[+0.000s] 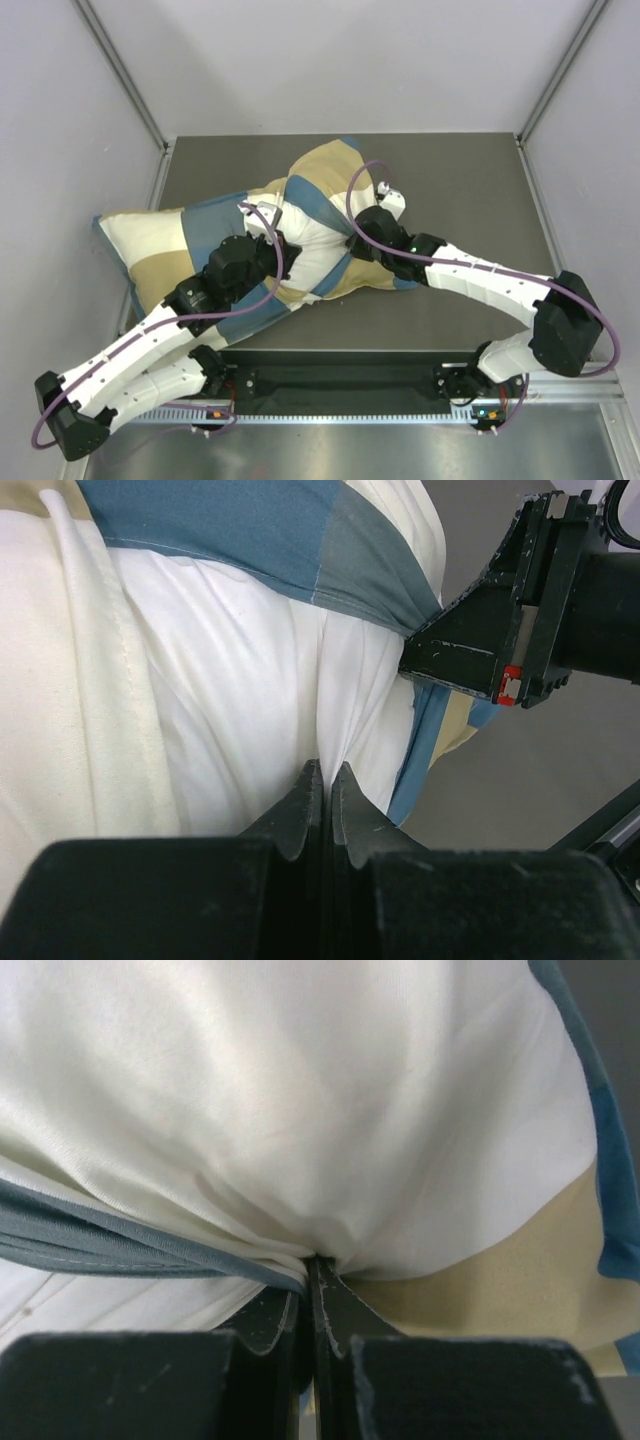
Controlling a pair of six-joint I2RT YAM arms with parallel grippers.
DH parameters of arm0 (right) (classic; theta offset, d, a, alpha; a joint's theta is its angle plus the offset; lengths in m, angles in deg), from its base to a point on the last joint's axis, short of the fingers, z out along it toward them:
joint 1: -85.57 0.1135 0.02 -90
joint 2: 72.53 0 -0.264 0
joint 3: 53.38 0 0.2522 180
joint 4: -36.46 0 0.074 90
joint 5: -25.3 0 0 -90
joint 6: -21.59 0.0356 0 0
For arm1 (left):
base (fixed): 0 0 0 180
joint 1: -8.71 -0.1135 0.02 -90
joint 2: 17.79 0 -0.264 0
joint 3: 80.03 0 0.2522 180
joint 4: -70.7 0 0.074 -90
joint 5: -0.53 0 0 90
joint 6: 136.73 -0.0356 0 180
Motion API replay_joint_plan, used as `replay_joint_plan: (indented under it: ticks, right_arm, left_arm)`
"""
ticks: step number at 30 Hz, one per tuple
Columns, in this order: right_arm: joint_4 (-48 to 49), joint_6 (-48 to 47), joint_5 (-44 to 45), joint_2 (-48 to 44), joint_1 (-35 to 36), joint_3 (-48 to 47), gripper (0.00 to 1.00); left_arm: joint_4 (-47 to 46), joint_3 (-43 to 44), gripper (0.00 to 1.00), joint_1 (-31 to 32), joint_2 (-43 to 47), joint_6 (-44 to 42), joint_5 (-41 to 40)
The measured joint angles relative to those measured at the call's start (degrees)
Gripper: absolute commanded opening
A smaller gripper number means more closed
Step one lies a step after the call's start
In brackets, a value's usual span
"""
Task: Remove the pillowcase from the pillow
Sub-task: Pull out the pillow
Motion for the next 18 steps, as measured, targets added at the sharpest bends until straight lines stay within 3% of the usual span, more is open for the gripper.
replay_joint_plan:
  ticks: [18]
  right_arm:
    - [4.9,-6.7,-15.5,-1.6,-7.0,1.1,0.0]
  left_arm:
    - [8.7,4.5,0.0,0.3,3.2,-3.3,-3.1]
